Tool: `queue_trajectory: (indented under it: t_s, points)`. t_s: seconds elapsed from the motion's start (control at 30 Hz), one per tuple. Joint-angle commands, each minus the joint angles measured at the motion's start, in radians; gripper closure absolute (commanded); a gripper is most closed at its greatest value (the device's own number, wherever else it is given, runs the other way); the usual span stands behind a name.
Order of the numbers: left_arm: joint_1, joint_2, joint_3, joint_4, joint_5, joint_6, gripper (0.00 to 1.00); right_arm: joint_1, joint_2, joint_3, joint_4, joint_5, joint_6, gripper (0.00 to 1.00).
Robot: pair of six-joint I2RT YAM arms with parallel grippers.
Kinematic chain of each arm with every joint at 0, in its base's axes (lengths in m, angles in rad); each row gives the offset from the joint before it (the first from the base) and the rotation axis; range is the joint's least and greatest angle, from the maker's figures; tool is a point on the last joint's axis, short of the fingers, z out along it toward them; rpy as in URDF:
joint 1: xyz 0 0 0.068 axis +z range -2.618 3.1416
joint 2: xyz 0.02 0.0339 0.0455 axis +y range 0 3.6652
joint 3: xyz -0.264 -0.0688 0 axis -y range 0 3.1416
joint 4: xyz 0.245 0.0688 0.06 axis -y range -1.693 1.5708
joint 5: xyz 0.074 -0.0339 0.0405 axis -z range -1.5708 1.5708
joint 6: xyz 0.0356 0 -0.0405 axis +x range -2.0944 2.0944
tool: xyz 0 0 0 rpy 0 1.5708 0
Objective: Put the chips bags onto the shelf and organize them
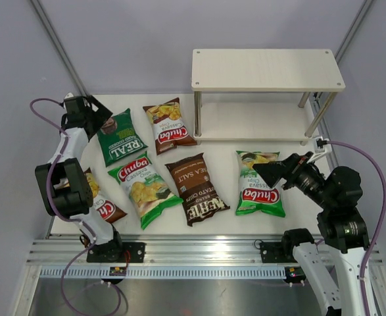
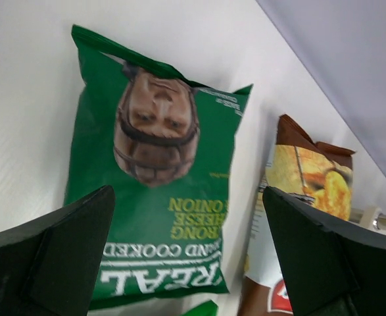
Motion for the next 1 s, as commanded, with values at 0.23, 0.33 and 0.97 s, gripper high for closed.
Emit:
queue_trajectory:
  t_s: [0.23,0.33,0.97]
  points:
    - [0.211,0.159,-0.021,0.299,0.416,0.082,0.01,0.059,-0.024,0.07,0.039,-0.09,-0.092,0.01]
    - [0.219,0.208,0.006,0.233,0.444,0.151,0.01,0.071,-0.015,0.08,0.039,-0.092,-0.101,0.0]
    - [0.227,0.356,-0.075,0.331,0.602,0.137,0.2,0.078,0.015,0.081,0.056,-0.098,-0.09,0.0]
